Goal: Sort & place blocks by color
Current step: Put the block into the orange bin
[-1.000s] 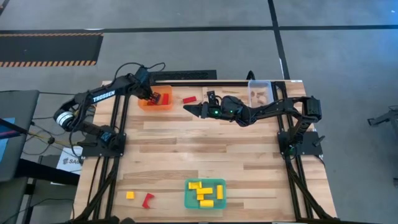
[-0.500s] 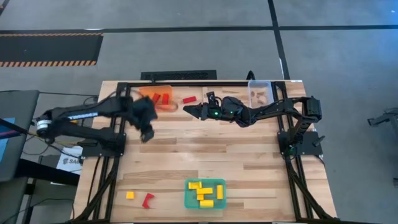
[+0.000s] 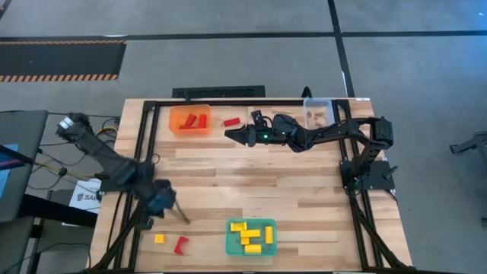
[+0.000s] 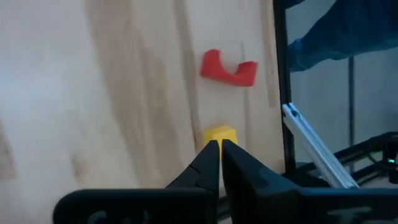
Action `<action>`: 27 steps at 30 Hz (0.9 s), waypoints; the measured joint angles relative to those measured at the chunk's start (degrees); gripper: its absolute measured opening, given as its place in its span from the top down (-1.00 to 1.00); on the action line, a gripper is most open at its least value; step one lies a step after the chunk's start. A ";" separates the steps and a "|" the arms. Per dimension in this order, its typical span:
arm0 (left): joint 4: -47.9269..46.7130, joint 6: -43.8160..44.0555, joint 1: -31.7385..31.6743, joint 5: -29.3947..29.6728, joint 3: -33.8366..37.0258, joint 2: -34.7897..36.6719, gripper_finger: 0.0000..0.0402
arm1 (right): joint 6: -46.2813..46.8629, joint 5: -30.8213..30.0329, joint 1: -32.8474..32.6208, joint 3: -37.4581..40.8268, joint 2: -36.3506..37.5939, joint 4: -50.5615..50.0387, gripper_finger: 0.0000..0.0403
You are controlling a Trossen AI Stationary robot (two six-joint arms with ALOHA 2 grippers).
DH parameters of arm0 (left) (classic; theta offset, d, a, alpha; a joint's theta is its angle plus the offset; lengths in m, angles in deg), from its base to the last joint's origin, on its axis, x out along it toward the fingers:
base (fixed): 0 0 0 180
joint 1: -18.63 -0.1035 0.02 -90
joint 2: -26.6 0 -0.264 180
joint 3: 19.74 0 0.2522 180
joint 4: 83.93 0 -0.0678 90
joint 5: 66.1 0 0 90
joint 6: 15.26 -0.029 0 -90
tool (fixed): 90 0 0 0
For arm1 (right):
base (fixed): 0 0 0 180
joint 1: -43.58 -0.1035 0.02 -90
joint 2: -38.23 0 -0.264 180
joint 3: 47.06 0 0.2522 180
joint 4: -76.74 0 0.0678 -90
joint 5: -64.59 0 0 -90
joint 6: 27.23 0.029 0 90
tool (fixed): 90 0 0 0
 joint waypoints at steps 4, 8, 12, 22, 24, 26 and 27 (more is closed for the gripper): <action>6.22 4.60 8.41 4.33 0.00 -3.55 0.84 | -0.06 0.00 -0.02 0.00 0.00 -0.06 -0.59; 9.56 10.47 13.87 7.79 0.00 -8.06 0.55 | -0.60 0.00 -0.04 0.00 0.00 -0.11 -0.59; 11.93 16.69 17.23 11.36 0.00 -12.75 0.20 | -1.33 0.00 -0.04 0.00 0.00 -0.32 -0.59; 22.52 19.81 20.17 16.10 0.00 -24.12 -0.43 | -1.44 -0.11 -0.15 0.00 0.00 -0.57 -0.59; 23.95 20.51 20.17 16.24 0.00 -25.77 -0.48 | -1.21 -0.11 -0.19 0.00 0.00 -0.57 -0.59; 25.86 21.82 20.16 16.42 0.00 -26.99 -0.51 | -1.19 -0.13 -0.20 0.00 0.00 -0.77 -0.59; 26.76 22.72 20.04 16.65 0.00 -27.42 -0.51 | -1.13 -0.13 -0.20 0.00 0.00 -0.89 -0.59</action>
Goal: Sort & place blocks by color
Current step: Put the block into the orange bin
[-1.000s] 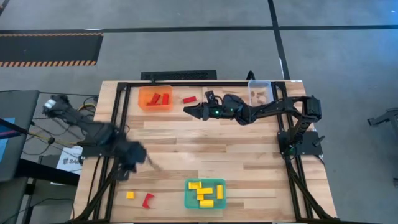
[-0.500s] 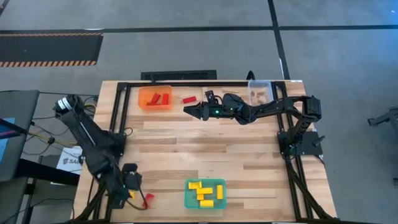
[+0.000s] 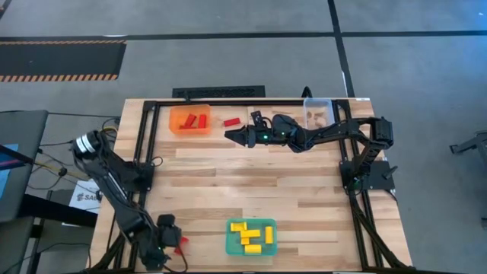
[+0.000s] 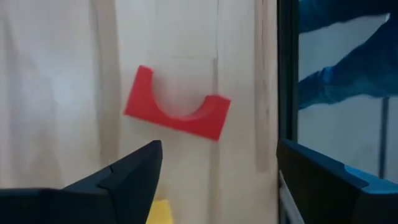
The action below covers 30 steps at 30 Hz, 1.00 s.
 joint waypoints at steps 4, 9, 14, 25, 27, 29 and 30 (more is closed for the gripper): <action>2.27 3.94 -0.04 2.53 0.00 -0.83 -0.52 | 0.07 -0.07 0.00 0.00 0.00 -0.60 -0.59; 0.81 11.34 -0.94 4.97 0.00 -0.82 -0.52 | 0.08 -0.02 0.00 0.02 0.00 -1.09 -0.59; -1.90 23.28 -3.35 1.76 0.01 -2.29 -0.52 | 0.05 1.09 0.00 0.02 0.00 -1.11 -0.59; -0.13 42.58 -6.75 -2.18 -0.10 -7.79 -0.49 | -1.42 4.65 0.02 0.02 0.00 -3.69 -0.59; -0.41 43.97 -6.76 -2.27 -0.20 -8.19 -0.43 | -1.45 5.00 0.04 0.02 0.00 -3.76 -0.59; -1.03 44.62 -6.99 -2.30 -0.26 -8.50 -0.32 | -1.51 5.11 0.04 0.02 0.00 -3.89 -0.59; -1.44 45.00 -7.01 -2.53 -0.26 -8.50 -0.25 | -1.55 5.24 0.16 0.02 0.00 -3.99 -0.59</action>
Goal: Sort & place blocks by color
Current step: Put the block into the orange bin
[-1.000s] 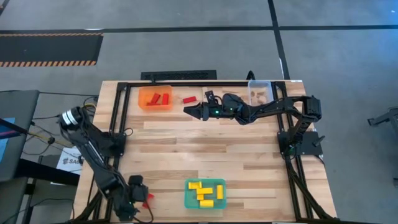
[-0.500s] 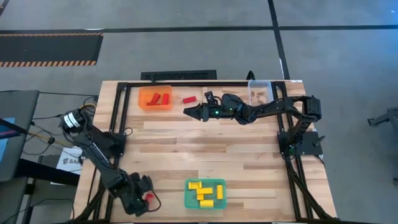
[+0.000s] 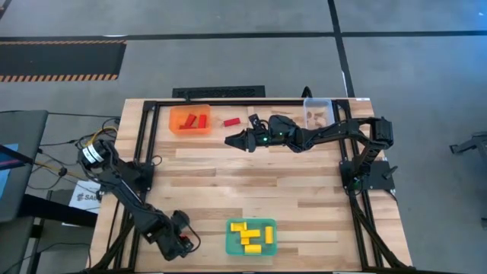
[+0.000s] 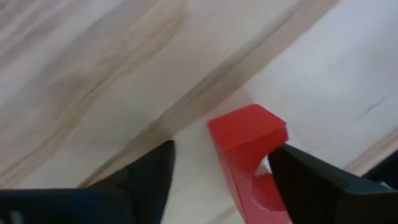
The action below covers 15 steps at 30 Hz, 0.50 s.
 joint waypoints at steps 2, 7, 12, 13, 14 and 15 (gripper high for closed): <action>-0.78 0.15 -0.04 -0.87 0.02 -0.04 -0.08 | 0.07 0.68 0.21 0.00 0.00 0.04 -0.59; -2.56 -1.88 -0.14 -1.69 0.15 -0.07 0.55 | 0.11 1.27 0.48 0.00 0.00 0.07 -0.59; -4.64 -8.73 -2.01 3.31 0.52 2.93 0.77 | 0.18 1.69 0.48 0.00 0.00 0.07 -0.59; -5.54 -10.94 -3.23 5.15 0.50 4.64 0.77 | 0.24 1.96 0.48 0.00 0.00 0.07 -0.59; -6.93 -12.87 -4.71 6.56 0.26 6.41 0.77 | 0.30 2.27 0.48 0.00 0.00 0.07 -0.59; -9.45 -15.00 -6.26 8.11 0.16 8.09 0.76 | 0.33 2.43 0.48 0.00 0.00 0.09 -0.59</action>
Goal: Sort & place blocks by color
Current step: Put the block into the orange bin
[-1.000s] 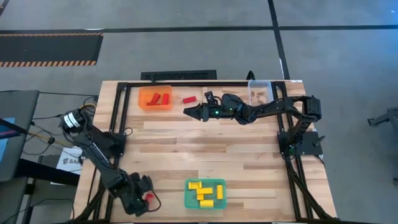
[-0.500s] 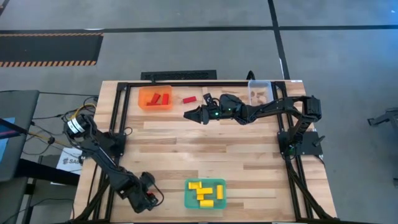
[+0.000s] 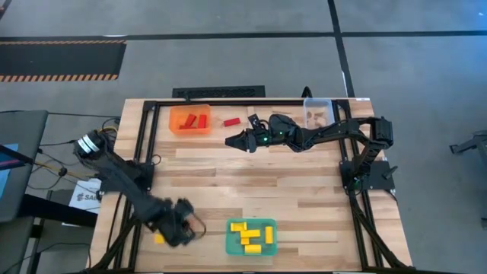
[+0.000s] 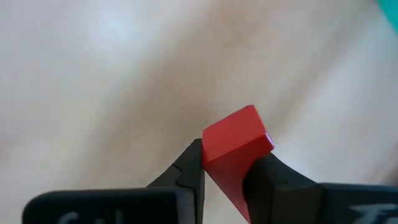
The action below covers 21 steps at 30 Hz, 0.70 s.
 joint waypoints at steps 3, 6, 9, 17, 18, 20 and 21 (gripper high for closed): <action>-9.50 -8.98 -5.74 5.47 0.30 5.42 0.74 | 0.24 0.02 0.00 0.00 0.00 0.13 -0.59; -16.92 -19.11 -13.31 10.62 0.14 11.11 0.75 | 0.84 0.02 -0.28 0.00 0.00 0.48 -0.59; -20.84 -30.76 -22.64 15.08 0.21 16.77 0.75 | 1.11 0.02 -0.82 0.00 0.00 0.39 -0.59; -9.20 -67.63 -56.71 12.80 0.17 24.60 0.75 | 1.79 0.05 -2.21 0.00 0.00 0.45 -0.59; -6.30 -71.45 -61.24 10.05 0.17 24.48 0.75 | 2.22 0.05 -2.21 0.00 0.00 0.46 -0.59; -1.68 -77.48 -69.88 4.58 0.12 23.32 0.75 | 2.84 0.02 -2.21 0.00 0.00 0.49 -0.59; 0.17 -79.49 -73.77 2.27 0.10 22.31 0.75 | 2.86 0.02 -2.21 0.00 0.00 0.47 -0.59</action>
